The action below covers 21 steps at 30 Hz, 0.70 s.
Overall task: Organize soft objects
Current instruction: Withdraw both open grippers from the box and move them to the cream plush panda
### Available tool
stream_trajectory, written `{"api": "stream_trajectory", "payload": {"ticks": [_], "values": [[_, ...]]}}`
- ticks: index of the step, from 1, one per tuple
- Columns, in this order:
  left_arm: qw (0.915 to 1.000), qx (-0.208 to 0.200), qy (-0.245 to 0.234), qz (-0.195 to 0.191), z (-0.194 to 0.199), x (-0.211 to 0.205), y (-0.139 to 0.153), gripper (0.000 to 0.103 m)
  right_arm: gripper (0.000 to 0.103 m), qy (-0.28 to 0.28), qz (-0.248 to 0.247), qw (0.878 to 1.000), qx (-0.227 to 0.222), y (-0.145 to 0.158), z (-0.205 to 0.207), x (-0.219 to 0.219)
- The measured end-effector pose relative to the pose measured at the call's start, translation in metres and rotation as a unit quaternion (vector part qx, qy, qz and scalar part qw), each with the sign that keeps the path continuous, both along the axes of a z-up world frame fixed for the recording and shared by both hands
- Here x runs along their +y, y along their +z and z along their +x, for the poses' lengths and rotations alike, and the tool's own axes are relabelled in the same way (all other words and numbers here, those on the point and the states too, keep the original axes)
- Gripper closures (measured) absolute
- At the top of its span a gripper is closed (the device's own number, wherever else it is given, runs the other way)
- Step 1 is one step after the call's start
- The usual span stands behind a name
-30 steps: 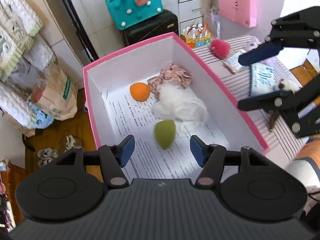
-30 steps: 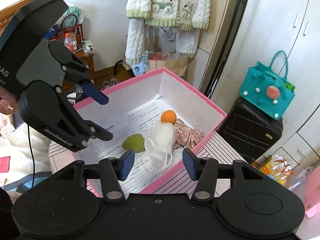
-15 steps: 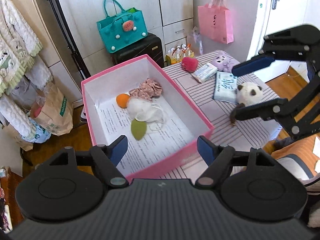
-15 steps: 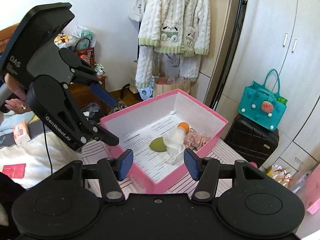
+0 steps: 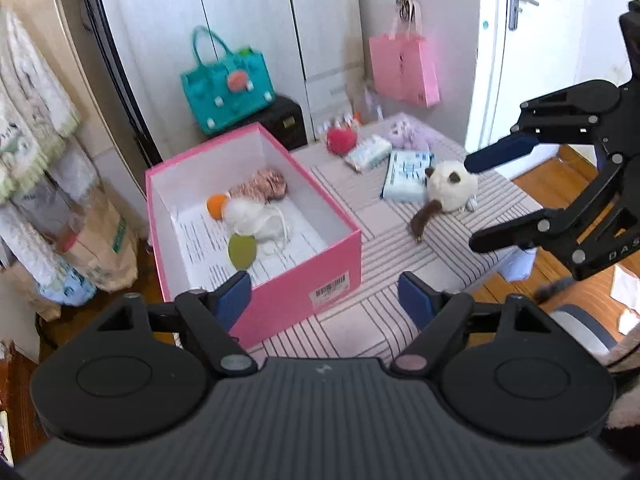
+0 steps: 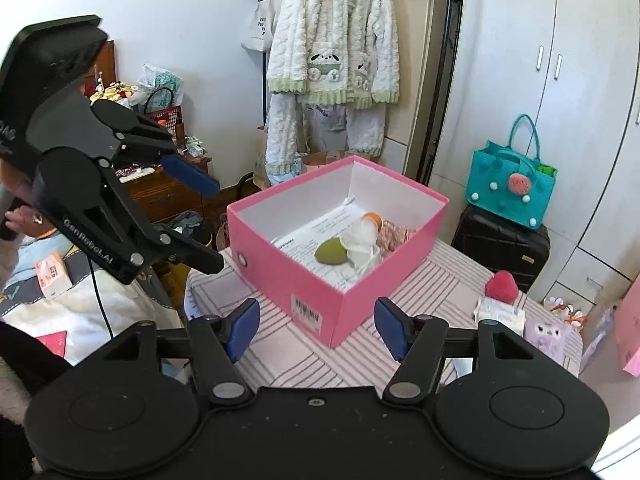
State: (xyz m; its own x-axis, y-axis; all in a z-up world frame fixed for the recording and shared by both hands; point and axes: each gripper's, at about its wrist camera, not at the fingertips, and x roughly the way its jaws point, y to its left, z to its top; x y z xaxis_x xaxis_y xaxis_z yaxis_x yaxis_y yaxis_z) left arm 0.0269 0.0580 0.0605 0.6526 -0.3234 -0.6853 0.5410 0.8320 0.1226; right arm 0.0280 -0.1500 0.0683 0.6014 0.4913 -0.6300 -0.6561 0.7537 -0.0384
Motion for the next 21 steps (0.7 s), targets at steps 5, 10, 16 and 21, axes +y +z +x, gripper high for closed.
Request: {"api": "stream_trajectory", "payload": {"ticks": [5, 10, 16, 21], "values": [[0.9997, -0.01, -0.012, -0.02, -0.018, -0.012, -0.012, 0.018, 0.031, -0.011, 0.003, 1.0, -0.008, -0.01, -0.015, -0.01], [0.9992, -0.024, -0.005, -0.032, -0.028, -0.019, -0.023, 0.015, 0.024, -0.028, 0.013, 1.0, -0.008, -0.026, -0.028, -0.023], [0.9987, -0.033, 0.006, -0.039, -0.03, -0.027, -0.042, 0.012, 0.019, -0.06, 0.005, 0.998, -0.018, -0.052, -0.037, -0.036], [0.9981, -0.029, -0.015, -0.053, -0.027, -0.037, -0.062, 0.006, 0.015, -0.092, 0.012, 0.995, -0.025, -0.074, -0.037, -0.05]]}}
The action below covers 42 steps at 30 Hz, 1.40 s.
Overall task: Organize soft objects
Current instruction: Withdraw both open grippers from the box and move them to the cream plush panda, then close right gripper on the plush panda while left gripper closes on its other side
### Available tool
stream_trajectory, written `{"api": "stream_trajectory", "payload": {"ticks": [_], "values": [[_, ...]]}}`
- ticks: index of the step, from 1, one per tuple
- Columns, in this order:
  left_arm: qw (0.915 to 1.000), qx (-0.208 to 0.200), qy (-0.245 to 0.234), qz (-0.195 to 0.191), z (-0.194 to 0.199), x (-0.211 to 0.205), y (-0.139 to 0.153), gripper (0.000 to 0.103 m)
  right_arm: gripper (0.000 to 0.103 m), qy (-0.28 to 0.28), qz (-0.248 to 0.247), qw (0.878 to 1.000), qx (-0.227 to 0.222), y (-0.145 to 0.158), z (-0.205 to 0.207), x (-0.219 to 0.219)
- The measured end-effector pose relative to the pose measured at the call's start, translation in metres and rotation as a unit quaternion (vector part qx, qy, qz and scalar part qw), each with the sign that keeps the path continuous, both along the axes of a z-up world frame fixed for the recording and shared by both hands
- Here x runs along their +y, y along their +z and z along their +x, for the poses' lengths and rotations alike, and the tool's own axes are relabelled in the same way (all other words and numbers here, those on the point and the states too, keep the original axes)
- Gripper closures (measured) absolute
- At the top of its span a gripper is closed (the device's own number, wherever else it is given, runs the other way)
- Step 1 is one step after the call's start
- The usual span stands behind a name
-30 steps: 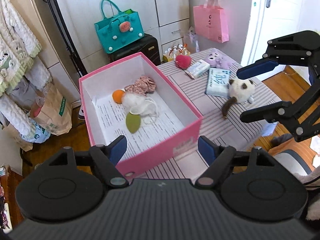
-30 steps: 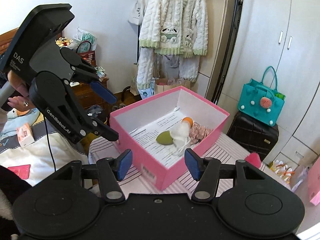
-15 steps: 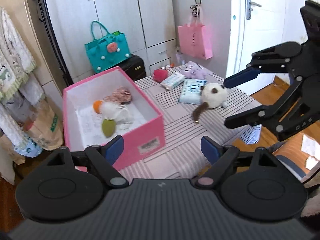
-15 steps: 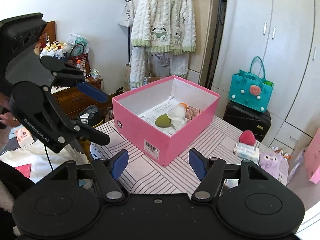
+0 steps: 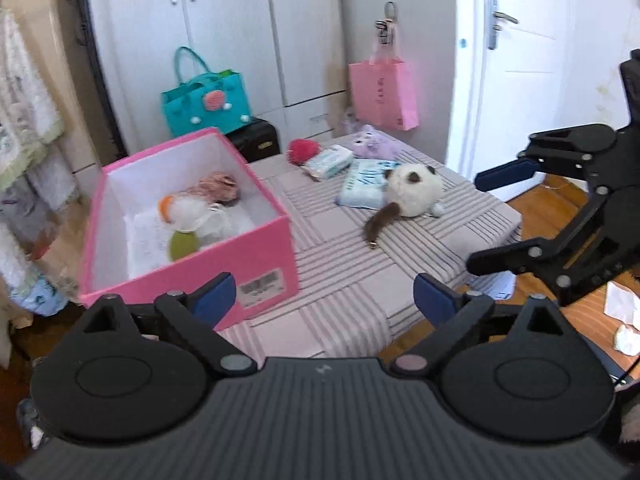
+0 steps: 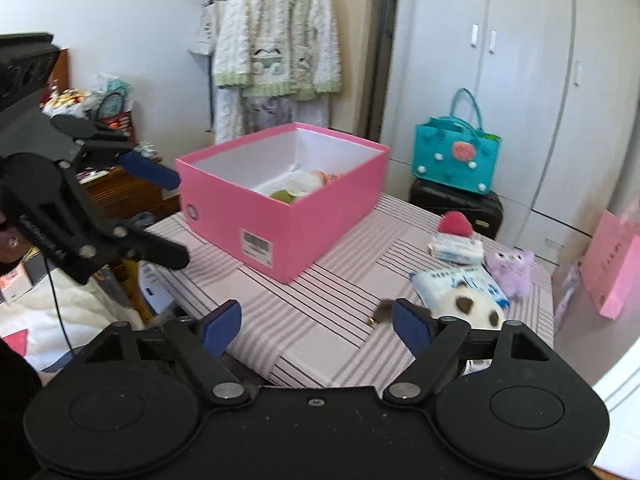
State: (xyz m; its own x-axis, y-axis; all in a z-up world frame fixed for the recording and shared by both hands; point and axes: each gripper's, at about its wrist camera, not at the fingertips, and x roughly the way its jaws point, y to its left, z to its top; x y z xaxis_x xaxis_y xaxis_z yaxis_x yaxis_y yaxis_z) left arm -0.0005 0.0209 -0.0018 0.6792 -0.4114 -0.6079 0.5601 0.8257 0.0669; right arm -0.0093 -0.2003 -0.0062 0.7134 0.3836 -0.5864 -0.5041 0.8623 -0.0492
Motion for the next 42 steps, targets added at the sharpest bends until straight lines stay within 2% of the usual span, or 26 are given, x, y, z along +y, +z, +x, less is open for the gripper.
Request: {"api": "stream_trajectory", "payload": {"ticks": [6, 13, 17, 21, 26, 31, 36, 39, 42], "values": [[0.9995, 0.028, -0.012, -0.012, 0.016, -0.021, -0.022, 0.006, 0.014, -0.025, 0.012, 0.999, -0.015, -0.025, 0.006, -0.021], [0.9976, 0.065, -0.011, -0.019, 0.047, -0.054, -0.035, 0.006, 0.014, -0.08, 0.012, 0.993, -0.082, -0.048, 0.02, -0.056], [0.9959, 0.083, -0.007, -0.034, 0.066, -0.072, -0.039, 0.006, 0.014, -0.109, 0.017, 0.99, -0.094, -0.066, 0.036, -0.074], [0.9954, 0.083, -0.028, -0.039, 0.081, -0.09, -0.045, 0.006, 0.014, -0.145, 0.081, 0.979, -0.116, -0.088, 0.048, -0.097], [0.9891, 0.118, -0.041, -0.077, 0.102, -0.111, -0.056, 0.006, 0.014, -0.167, 0.047, 0.98, -0.097, -0.111, 0.073, -0.102], [0.9897, 0.106, -0.063, -0.072, 0.111, -0.138, -0.064, 0.006, 0.013, -0.146, 0.036, 0.986, -0.075, -0.121, 0.088, -0.101], [0.9843, 0.123, -0.052, -0.115, 0.132, -0.148, -0.07, 0.008, 0.014, -0.146, 0.036, 0.987, -0.047, -0.129, 0.102, -0.1], [0.9827, 0.124, -0.048, -0.128, 0.143, -0.156, -0.078, 0.011, 0.014, -0.154, 0.063, 0.985, -0.041, -0.123, 0.108, -0.101], [0.9873, 0.095, -0.042, -0.119, 0.145, -0.165, -0.083, 0.016, 0.014, -0.157, 0.088, 0.983, -0.041, -0.121, 0.11, -0.101]]}}
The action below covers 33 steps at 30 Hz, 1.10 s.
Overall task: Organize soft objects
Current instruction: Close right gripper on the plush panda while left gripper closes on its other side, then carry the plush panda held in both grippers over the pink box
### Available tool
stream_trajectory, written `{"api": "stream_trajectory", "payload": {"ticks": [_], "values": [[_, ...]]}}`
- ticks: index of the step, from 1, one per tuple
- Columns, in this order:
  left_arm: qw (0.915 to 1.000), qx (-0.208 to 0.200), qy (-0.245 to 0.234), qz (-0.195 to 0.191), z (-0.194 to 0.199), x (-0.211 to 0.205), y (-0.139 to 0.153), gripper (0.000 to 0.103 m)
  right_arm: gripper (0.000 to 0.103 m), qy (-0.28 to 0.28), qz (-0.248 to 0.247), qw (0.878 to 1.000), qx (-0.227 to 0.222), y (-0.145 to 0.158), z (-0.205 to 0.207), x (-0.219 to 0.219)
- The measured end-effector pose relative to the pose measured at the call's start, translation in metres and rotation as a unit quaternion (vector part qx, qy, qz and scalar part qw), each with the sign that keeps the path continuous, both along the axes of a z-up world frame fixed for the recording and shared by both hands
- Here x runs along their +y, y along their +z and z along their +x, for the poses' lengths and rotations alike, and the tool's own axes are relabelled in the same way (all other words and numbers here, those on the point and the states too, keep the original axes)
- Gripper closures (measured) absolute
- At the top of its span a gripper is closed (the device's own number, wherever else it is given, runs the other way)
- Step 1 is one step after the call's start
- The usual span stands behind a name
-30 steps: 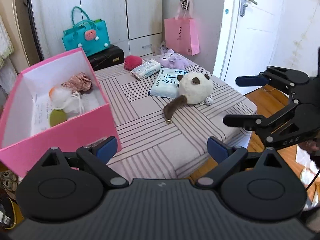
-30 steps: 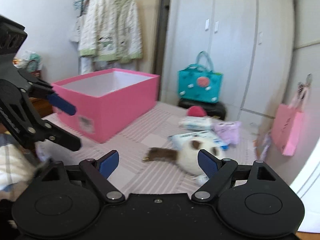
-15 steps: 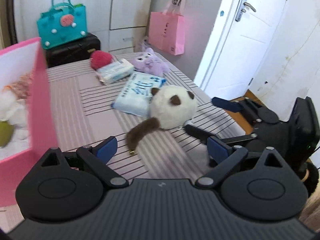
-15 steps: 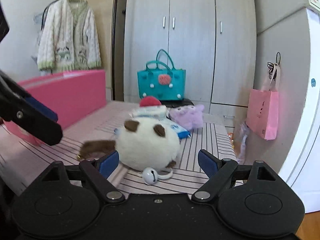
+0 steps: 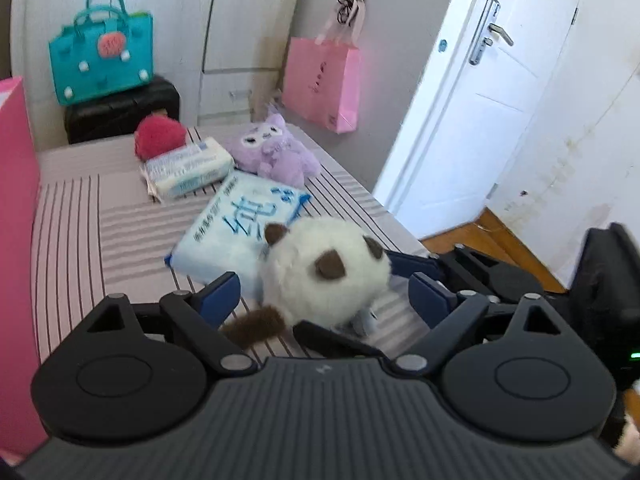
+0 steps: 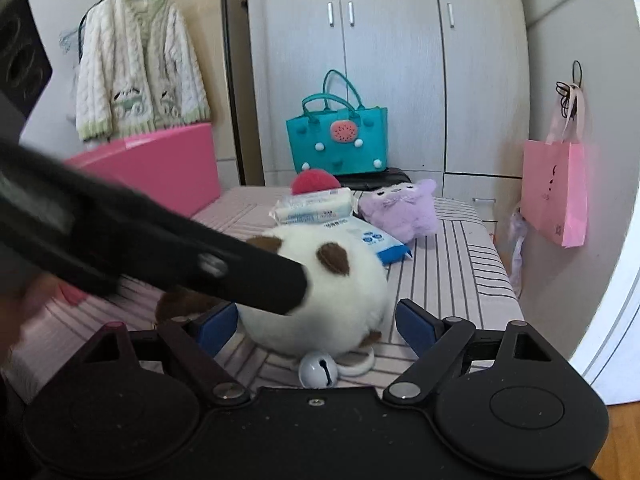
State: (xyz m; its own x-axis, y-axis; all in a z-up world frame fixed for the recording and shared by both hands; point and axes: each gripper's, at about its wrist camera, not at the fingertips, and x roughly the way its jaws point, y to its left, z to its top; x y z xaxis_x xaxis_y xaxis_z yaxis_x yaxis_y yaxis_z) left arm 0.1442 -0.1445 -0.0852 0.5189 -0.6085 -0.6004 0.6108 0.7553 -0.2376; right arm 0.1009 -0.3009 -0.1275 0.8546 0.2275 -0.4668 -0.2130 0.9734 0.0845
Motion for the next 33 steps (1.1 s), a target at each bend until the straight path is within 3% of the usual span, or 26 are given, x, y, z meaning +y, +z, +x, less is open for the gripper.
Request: {"api": "stream_trajectory", "payload": {"ticks": [3, 15, 23, 27, 33], "values": [[0.9995, -0.024, 0.013, 0.013, 0.001, -0.007, -0.005, 0.021, 0.014, -0.01, -0.007, 1.0, -0.002, -0.002, 0.001, 0.005], [0.9995, -0.026, 0.0, -0.02, 0.003, -0.006, -0.016, 0.041, 0.026, -0.043, 0.003, 0.998, -0.035, -0.013, -0.008, 0.014], [0.999, -0.023, 0.012, -0.037, 0.0, 0.0, -0.015, 0.043, 0.028, -0.049, -0.024, 0.997, -0.045, -0.007, -0.012, 0.024], [0.9984, -0.021, 0.019, -0.05, -0.003, 0.008, -0.009, 0.043, 0.028, -0.051, -0.013, 0.997, -0.049, 0.001, -0.017, 0.026], [0.9987, -0.021, 0.02, -0.043, -0.011, 0.016, 0.0, 0.043, 0.028, -0.039, -0.029, 0.998, -0.043, 0.01, -0.023, 0.036]]}}
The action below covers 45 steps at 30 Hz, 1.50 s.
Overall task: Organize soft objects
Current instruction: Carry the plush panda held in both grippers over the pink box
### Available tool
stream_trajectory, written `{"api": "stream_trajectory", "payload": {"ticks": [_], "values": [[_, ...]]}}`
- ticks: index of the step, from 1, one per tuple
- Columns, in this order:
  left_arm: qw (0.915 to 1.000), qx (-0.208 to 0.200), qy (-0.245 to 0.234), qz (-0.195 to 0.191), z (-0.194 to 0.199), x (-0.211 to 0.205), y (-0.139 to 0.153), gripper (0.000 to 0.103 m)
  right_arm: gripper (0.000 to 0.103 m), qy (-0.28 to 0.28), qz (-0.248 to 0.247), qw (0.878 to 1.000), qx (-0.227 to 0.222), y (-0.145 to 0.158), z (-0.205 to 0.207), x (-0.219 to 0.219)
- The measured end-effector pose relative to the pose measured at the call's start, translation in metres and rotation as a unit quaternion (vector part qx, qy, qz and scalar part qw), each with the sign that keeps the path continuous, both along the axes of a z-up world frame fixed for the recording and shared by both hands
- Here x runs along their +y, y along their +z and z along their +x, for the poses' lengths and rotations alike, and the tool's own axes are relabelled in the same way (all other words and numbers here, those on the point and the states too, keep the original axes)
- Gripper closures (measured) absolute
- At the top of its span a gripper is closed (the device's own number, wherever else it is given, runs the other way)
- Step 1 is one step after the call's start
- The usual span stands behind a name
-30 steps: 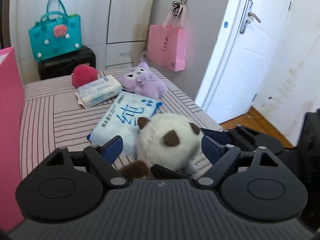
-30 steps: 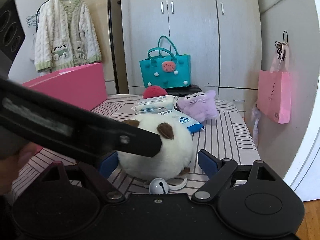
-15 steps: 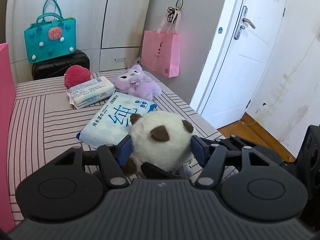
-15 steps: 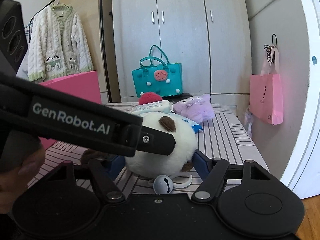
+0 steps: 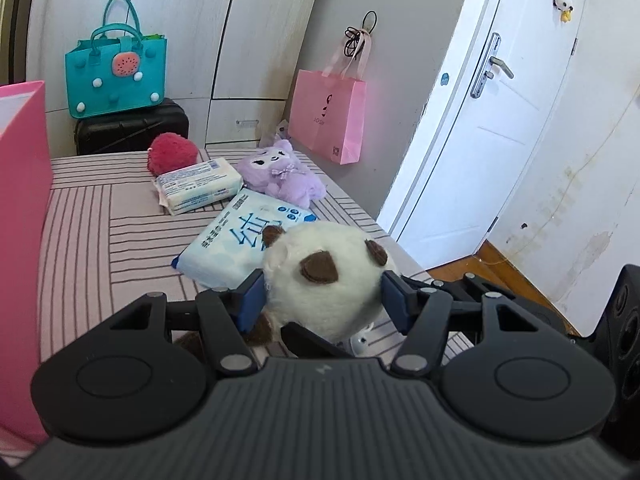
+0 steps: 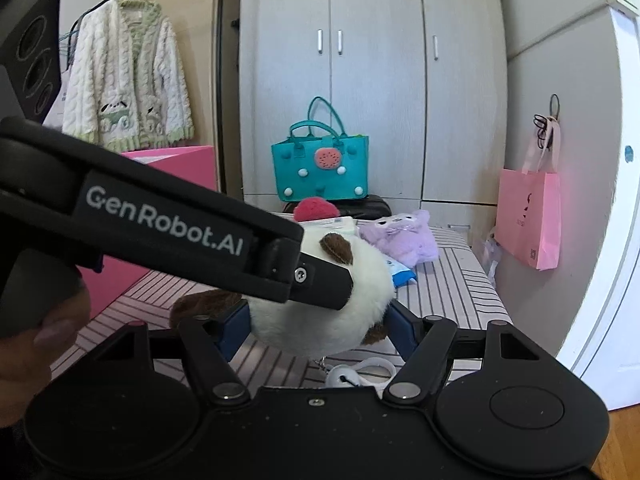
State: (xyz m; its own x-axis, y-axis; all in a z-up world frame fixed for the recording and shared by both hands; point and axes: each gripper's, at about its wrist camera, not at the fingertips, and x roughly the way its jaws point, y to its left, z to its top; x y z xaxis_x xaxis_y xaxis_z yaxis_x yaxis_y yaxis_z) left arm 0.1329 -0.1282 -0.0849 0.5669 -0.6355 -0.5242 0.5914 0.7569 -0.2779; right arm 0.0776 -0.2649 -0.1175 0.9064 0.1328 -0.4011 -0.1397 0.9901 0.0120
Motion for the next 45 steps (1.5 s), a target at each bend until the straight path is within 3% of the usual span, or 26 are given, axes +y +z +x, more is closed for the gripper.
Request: {"api": "stream_trajectory", "payload": {"ticks": [17, 26, 33, 45], "values": [[0.9995, -0.001, 0.02, -0.025, -0.039, 0.044, 0.022, 0.044, 0.026, 0.051, -0.01, 0.999, -0.006, 0.028, -0.033, 0.025], [0.9987, 0.004, 0.046, -0.024, -0.063, 0.078, 0.04, 0.046, 0.028, 0.114, 0.053, 0.992, 0.028, 0.051, -0.042, 0.032], [0.9973, -0.012, 0.065, -0.031, -0.08, 0.102, 0.051, 0.046, 0.028, 0.149, 0.022, 0.989, 0.008, 0.063, -0.052, 0.056], [0.9972, -0.013, 0.072, 0.018, -0.101, 0.129, 0.076, 0.046, 0.028, 0.205, 0.057, 0.976, 0.045, 0.086, -0.053, 0.076]]}}
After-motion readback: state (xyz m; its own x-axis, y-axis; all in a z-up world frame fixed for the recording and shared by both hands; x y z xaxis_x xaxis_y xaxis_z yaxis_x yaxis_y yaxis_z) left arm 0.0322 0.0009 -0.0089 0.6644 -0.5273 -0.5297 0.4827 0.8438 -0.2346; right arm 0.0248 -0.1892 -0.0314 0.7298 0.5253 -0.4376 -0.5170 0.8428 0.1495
